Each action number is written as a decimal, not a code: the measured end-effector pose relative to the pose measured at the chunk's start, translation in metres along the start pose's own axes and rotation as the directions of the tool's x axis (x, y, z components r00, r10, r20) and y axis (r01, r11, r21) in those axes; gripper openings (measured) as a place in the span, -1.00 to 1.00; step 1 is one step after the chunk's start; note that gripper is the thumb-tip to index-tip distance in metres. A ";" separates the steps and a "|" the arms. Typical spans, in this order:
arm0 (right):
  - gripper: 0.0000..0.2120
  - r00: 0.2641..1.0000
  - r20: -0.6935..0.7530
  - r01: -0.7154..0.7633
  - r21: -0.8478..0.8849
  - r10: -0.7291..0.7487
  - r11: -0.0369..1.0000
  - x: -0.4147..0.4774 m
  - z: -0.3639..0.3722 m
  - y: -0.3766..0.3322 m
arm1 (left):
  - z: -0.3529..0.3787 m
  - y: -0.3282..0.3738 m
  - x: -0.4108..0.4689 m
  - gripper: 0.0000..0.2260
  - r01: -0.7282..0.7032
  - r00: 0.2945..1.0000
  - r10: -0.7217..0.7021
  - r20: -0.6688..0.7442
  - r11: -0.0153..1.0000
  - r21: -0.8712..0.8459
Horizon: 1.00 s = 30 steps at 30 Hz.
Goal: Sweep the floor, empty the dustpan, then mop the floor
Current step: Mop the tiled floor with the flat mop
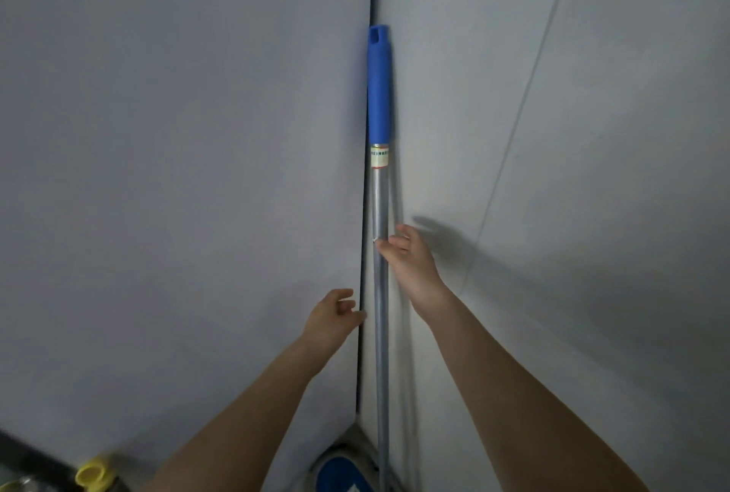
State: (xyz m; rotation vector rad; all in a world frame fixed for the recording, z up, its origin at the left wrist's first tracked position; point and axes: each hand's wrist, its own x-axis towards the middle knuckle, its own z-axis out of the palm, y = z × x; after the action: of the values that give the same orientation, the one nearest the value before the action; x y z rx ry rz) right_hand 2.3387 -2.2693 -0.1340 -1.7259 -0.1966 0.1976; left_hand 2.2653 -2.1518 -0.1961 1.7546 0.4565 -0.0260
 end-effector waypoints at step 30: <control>-0.47 0.985 0.096 0.141 0.042 -0.145 0.989 -0.033 0.026 -0.011 | 0.048 -0.020 -0.023 -0.70 -0.128 0.982 0.136 0.128 0.989 -0.068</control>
State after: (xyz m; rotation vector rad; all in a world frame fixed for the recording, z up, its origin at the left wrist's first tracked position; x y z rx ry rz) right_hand 2.2996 -2.2503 -0.1266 -1.6616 -0.3865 0.1795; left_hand 2.2488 -2.2009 -0.2206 1.7089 0.2415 -0.0342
